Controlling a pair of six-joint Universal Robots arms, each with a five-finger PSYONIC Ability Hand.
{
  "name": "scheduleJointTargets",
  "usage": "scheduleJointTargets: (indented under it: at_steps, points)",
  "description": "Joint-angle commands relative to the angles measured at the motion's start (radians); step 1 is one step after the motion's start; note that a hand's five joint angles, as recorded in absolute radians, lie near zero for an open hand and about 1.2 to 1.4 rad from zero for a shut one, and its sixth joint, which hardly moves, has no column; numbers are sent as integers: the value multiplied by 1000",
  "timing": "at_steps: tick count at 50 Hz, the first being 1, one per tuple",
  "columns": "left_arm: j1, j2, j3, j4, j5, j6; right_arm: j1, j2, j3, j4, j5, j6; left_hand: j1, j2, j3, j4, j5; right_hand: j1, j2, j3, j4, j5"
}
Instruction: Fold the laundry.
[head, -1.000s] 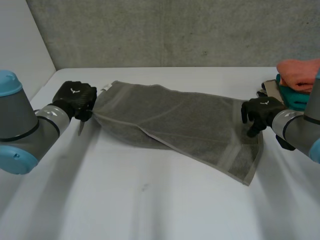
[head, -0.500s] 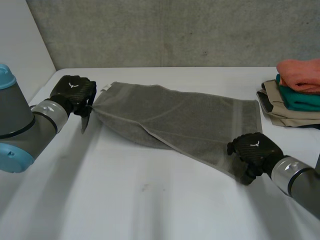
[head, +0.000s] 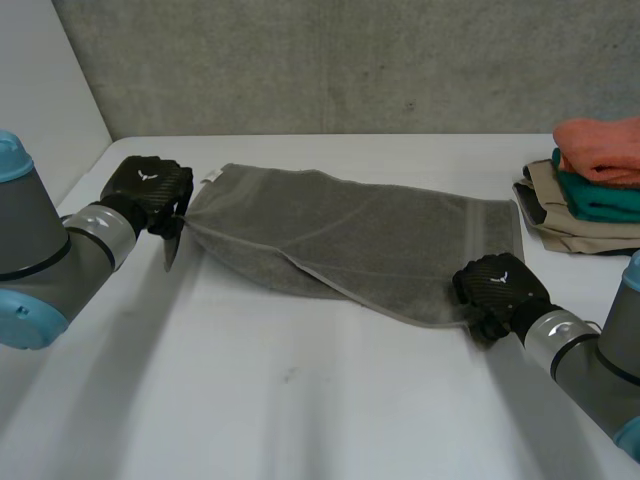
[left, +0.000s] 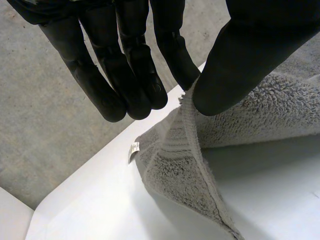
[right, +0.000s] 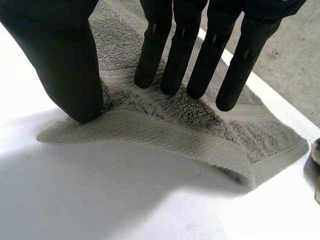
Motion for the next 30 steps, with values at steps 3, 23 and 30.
scheduleJointTargets:
  at_steps: [3,23,30]
  points:
    - [6,11,-15,0,0,5,-5,40,-43,-15,6,2,240,199,212,193,232,282,283,284,281,289]
    - [25,179,-257,-523,-116,369,-222,-172,-201,1108,-86,-357,240,199,212,193,232,553,554,555,552,560]
    - [-10,199,-319,-600,-95,425,-250,-114,-264,1184,-69,-539,240,199,212,193,232,553,554,555,552,560]
